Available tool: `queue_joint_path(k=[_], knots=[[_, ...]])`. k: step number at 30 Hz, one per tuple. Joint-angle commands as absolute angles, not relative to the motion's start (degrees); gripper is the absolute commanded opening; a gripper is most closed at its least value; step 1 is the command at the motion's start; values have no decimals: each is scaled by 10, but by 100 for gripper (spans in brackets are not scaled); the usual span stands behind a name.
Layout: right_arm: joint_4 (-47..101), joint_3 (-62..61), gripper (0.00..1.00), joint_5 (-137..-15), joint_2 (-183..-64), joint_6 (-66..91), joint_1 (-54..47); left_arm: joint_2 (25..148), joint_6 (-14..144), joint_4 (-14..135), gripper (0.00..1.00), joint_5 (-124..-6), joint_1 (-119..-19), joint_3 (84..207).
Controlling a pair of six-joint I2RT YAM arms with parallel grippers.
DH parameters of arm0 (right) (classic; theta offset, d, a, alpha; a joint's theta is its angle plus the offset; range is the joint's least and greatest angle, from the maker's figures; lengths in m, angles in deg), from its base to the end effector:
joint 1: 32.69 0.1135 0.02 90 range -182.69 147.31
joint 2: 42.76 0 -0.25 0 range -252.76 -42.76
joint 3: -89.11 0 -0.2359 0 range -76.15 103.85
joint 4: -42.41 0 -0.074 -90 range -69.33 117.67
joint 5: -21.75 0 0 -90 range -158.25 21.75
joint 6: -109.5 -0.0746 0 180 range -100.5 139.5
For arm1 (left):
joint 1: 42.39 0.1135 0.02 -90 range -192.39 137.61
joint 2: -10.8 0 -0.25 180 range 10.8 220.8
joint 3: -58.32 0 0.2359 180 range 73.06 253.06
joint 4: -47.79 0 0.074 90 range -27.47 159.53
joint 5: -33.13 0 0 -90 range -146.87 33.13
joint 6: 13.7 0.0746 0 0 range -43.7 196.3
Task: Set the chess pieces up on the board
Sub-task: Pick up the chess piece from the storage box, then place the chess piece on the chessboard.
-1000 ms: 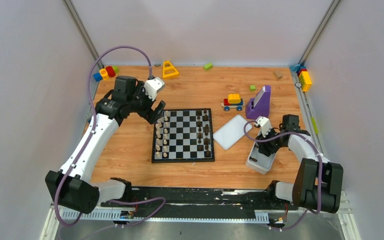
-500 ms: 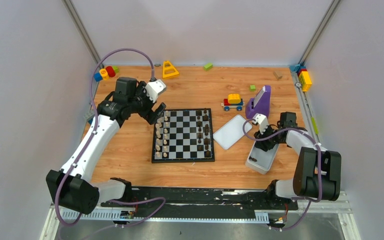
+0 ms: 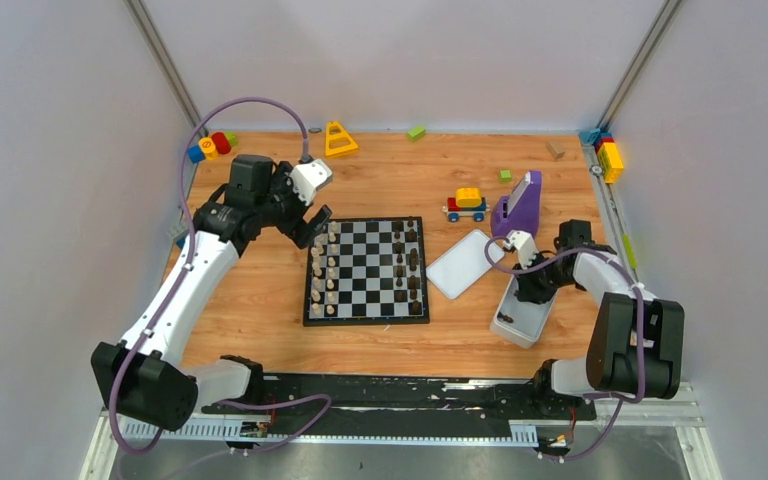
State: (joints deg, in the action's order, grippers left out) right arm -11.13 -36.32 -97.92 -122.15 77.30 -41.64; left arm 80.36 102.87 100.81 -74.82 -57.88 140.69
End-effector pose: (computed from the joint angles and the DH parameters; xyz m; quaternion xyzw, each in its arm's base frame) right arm 0.2192 0.0029 0.1242 -0.4213 0.8649 0.1588 0.2220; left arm 0.2574 -0.0952 0.3065 0.3828 0.8127 -0.1007 0.4275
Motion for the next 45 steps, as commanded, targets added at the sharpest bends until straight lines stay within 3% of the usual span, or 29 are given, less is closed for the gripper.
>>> queue_joint_path(k=[1,7,12,20,26,36,45], knots=[[-229,-306,0,-935,-1225,794,-414,779,1040,990,100,-757,-575,1404],[-299,-262,0,-891,-1227,783,-414,773,1045,993,100,-738,-575,1394],[-379,-194,0,-923,-1206,760,-412,757,1055,992,100,-765,-575,1380],[-461,-73,0,-1062,-1237,693,-333,742,1049,941,97,-1011,-579,1352],[-455,5,0,-1162,-1303,643,-200,776,1041,855,89,-1079,-671,1353],[-453,131,0,-1345,-1418,638,-123,883,1065,800,84,-1096,-781,1409],[-457,150,0,-1414,-1441,636,-118,940,1123,791,70,-1082,-820,1442]])
